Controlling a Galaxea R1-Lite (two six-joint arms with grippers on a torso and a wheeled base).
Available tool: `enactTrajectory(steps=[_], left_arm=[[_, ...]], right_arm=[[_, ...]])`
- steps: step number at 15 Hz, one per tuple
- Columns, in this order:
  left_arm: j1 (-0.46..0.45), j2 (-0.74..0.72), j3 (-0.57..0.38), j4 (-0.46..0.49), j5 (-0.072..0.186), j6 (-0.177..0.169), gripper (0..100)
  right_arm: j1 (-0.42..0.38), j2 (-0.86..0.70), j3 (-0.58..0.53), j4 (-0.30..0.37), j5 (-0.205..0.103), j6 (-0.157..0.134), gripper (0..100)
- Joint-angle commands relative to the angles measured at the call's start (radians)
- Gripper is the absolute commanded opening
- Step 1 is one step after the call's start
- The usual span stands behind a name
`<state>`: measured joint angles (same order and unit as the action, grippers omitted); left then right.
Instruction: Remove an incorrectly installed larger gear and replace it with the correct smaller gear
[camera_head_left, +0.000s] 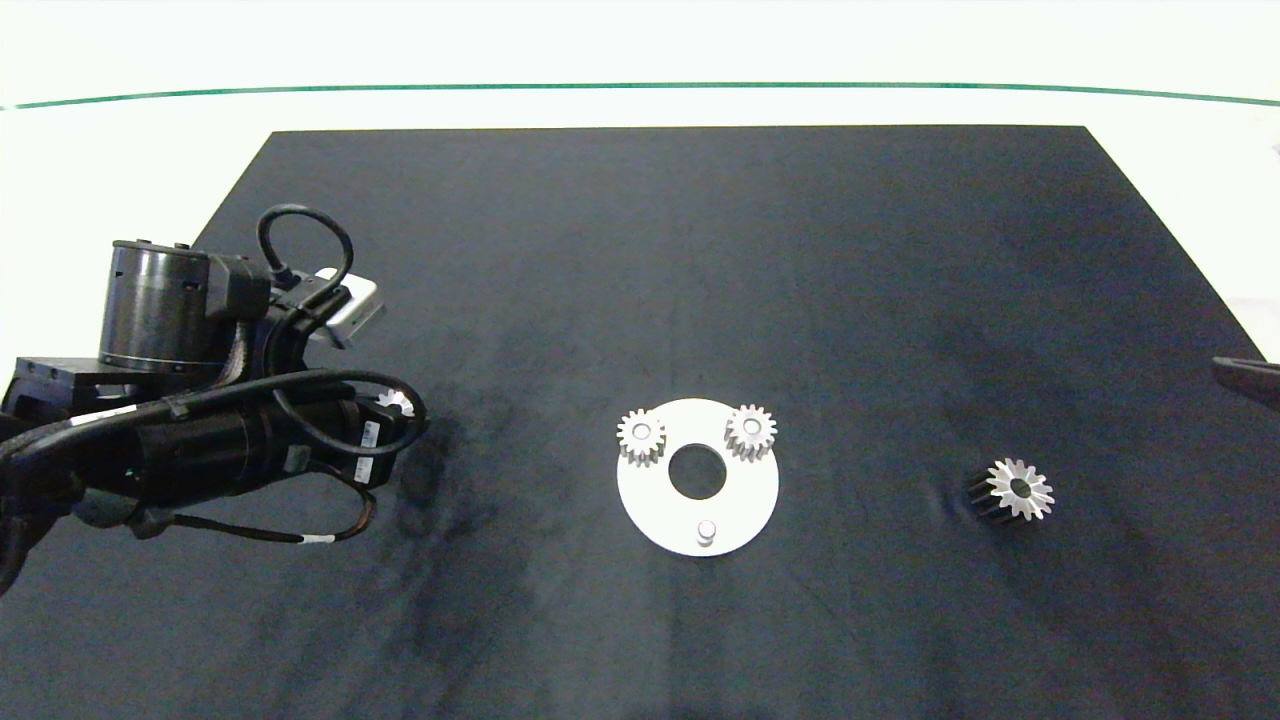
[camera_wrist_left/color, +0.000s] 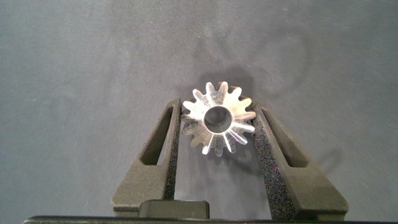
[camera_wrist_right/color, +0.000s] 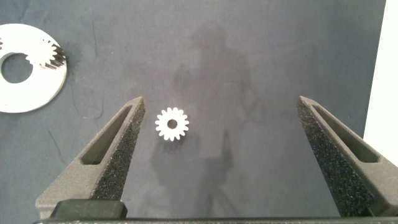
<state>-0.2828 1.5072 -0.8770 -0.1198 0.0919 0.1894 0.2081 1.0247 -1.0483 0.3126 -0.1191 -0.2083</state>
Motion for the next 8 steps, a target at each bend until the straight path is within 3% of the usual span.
enactTrajectory(steps=[1, 4, 6, 8], left_arm=[[-0.069, -0.168, 0.004, 0.085, 0.002, 0.001, 13], [-0.177, -0.272, 0.004, 0.167, 0.006, -0.002, 13], [-0.291, -0.349, 0.004, 0.233, 0.051, -0.005, 13], [-0.372, -0.381, 0.004, 0.25, 0.054, -0.008, 13]], right_arm=[[0.001, 0.0, 0.014, 0.002, -0.001, -0.002, 100], [0.001, -0.005, 0.014, 0.002, -0.001, -0.002, 100], [0.001, -0.003, 0.016, 0.002, -0.001, -0.002, 100], [0.001, -0.003, 0.017, 0.002, -0.001, -0.002, 100]])
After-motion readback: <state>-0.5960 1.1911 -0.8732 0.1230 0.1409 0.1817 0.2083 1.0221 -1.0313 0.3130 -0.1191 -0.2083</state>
